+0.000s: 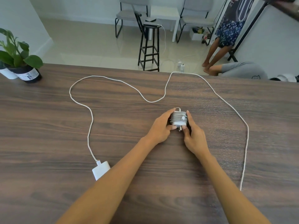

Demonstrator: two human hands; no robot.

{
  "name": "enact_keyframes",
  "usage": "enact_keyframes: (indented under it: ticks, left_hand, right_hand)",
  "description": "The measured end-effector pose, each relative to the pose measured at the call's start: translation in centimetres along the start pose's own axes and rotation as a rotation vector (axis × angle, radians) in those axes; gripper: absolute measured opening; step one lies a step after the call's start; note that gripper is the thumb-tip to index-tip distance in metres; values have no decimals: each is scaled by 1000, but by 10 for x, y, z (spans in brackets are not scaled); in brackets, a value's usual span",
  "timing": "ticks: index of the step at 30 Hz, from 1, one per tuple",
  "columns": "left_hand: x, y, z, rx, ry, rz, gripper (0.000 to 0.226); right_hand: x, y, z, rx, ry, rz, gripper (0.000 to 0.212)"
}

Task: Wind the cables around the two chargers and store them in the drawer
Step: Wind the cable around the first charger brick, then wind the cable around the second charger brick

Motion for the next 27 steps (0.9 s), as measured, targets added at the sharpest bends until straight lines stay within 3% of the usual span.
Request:
enact_keyframes:
  ticks: [6,11,17,20,23,27]
  left_hand:
    - [-12,16,-28,-51,14,108,71]
    - [-6,48,-97,-138,98,440,68]
    - [23,58,-187,-196,490,954,83]
    - [30,65,-207,-285,530,973,77]
    - [33,78,-227,-468,494,919,69]
    - [54,100,-259,-648,645,730,74]
  right_hand:
    - [9,12,-7,22,18,35,58]
    - [44,6,-24,-47,233,-90,57]
    - [100,-67,-46,276,441,-144,56]
    - [113,-102,-57,399,456,-197,56]
    - [117,-122,-59,417,477,-296,53]
    - [122,-135,-56,420,502,-366,52]
Point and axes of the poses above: each hand's wrist, its own z-axis towards the middle knuckle, its own y-axis out of the back of the hand, x = y × z, the point moved 1 cm from there along z, towards the middle knuckle, and after that the axes turned 4 degrees about z, right-handed, at the moved point
